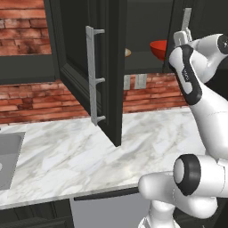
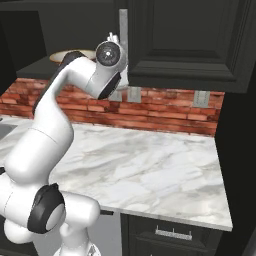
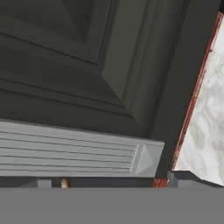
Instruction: Open the cabinet. Pick the bowls from the counter and place them in the cabinet. Then close the cabinet.
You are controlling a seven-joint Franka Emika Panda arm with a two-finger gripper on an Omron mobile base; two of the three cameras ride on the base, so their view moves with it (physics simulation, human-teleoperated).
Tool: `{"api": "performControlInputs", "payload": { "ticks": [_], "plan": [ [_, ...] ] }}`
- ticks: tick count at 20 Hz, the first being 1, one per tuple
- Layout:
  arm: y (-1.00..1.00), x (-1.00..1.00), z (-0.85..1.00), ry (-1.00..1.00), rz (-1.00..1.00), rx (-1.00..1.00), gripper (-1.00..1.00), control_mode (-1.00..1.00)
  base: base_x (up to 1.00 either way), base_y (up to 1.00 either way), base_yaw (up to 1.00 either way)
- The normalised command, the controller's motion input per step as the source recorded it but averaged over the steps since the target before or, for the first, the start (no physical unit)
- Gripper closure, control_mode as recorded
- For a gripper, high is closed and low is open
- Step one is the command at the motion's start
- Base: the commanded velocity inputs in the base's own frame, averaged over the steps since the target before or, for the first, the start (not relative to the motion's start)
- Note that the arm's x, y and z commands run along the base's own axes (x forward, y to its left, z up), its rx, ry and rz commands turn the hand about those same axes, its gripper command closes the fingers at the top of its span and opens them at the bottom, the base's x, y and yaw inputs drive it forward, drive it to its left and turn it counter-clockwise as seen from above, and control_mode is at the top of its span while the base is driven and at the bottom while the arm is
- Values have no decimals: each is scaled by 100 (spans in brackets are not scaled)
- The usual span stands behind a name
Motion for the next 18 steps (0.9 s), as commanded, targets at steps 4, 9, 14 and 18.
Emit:
{"api": "performControlInputs", "payload": {
  "ticks": [4, 9, 14, 18],
  "plan": [
    [0, -44, 28, 23, 0, 0, -100, -100, 0, 0, 0],
    [-2, -47, 17, 15, 0, 0, -100, -100, 0, 0, 0],
    [-64, -59, 1, 0, 0, 2, -100, -100, 0, 0, 0],
    [-61, -69, -17, -7, 0, 1, -100, -100, 0, 0, 0]
  ]
}}
